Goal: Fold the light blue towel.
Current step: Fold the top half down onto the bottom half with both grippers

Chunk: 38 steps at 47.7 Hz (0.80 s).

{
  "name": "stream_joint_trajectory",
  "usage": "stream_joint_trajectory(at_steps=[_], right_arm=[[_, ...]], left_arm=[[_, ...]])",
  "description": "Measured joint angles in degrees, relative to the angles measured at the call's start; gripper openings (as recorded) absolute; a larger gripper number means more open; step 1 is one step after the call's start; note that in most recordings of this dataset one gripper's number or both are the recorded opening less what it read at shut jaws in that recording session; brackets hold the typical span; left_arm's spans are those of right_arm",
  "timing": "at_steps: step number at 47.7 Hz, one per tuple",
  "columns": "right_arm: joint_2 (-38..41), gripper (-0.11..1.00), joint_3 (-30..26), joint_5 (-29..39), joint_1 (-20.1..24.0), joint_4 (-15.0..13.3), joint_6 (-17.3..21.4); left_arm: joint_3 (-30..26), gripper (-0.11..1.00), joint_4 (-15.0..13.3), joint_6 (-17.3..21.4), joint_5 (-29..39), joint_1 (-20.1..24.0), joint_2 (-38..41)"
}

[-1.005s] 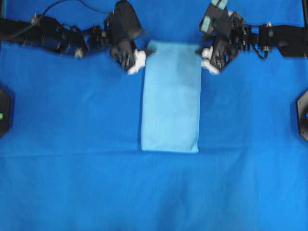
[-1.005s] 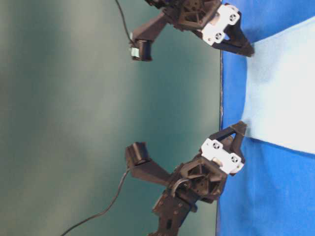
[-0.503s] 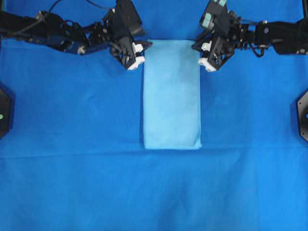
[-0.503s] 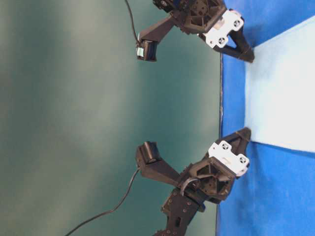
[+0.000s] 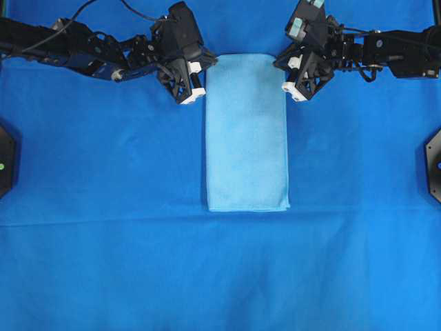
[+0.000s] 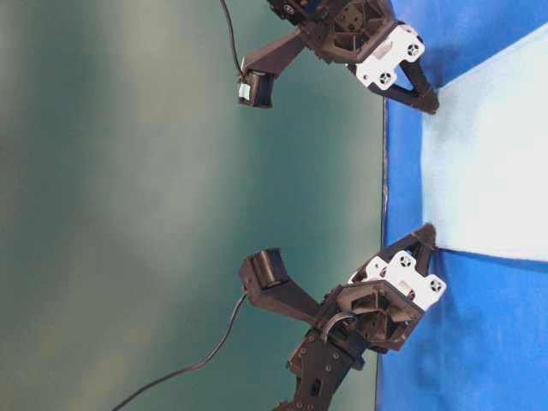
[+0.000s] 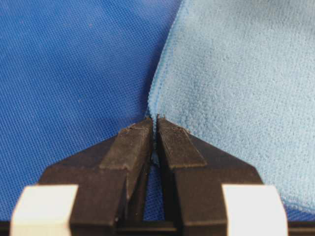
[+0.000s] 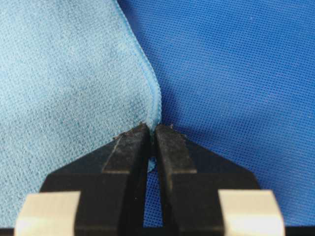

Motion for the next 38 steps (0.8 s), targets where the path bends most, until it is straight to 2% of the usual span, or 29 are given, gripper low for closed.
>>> stream_joint_trajectory(at_steps=[13, 38], right_arm=[[-3.6, 0.06, 0.0, 4.0, -0.9, 0.4, -0.2], [-6.0, 0.06, -3.0, 8.1, -3.1, -1.0, -0.5]], left_arm=[[-1.3, 0.04, 0.0, 3.2, 2.6, 0.7, -3.1], [-4.2, 0.04, 0.0, 5.6, 4.8, 3.5, -4.8]])
